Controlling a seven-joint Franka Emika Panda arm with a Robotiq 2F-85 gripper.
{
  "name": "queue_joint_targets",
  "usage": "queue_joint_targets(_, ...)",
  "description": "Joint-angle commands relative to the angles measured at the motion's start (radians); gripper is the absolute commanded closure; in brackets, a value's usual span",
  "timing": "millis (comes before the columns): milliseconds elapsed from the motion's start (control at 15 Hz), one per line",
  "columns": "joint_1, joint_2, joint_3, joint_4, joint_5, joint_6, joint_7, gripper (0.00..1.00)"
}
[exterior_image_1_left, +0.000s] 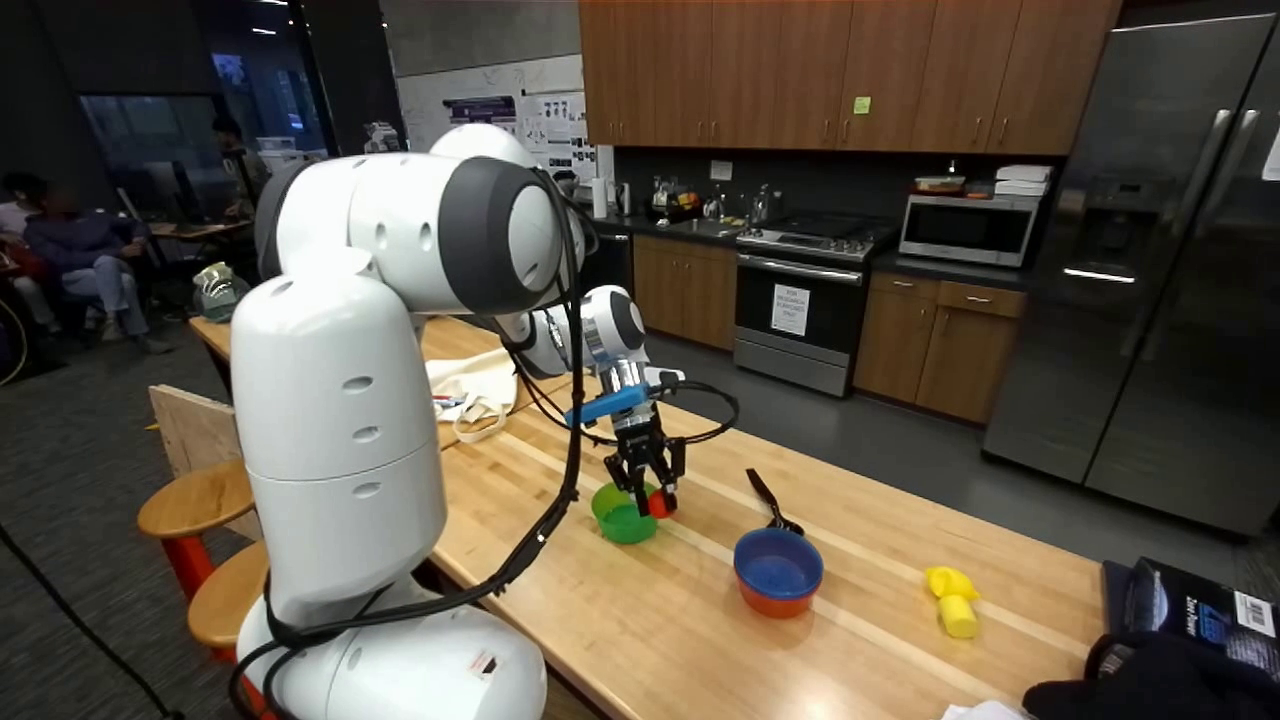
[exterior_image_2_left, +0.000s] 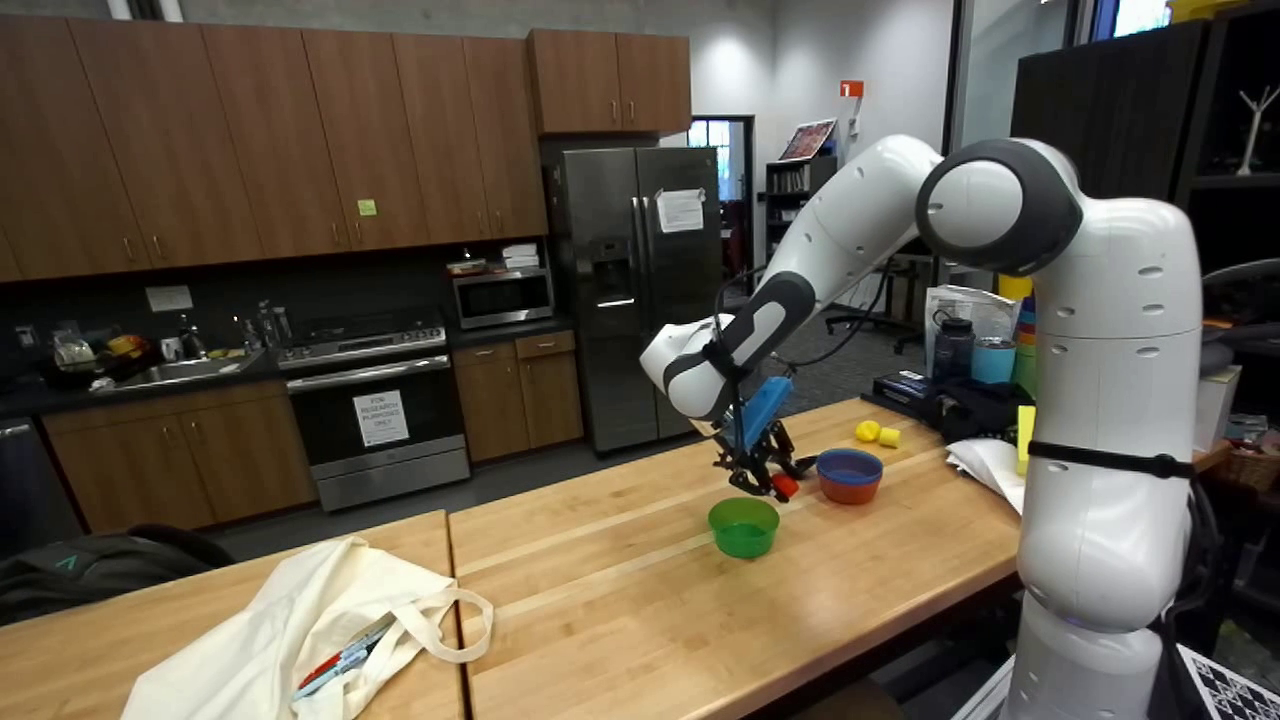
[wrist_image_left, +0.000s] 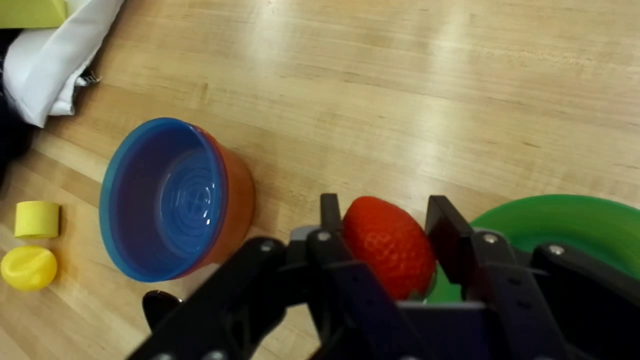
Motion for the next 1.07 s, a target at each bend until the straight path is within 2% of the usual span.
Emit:
queue_joint_targets(0,0.015,-0.044,0.022,-0.031,-0.023,0.003,0.007,0.63)
queue_joint_targets(800,0.030,-0.047,0.049,-0.037,-0.030,0.004,0.005,0.61)
queue_joint_targets(1000,0.034,-0.037,0.054,-0.023,-0.037,-0.004,0.013,0.58)
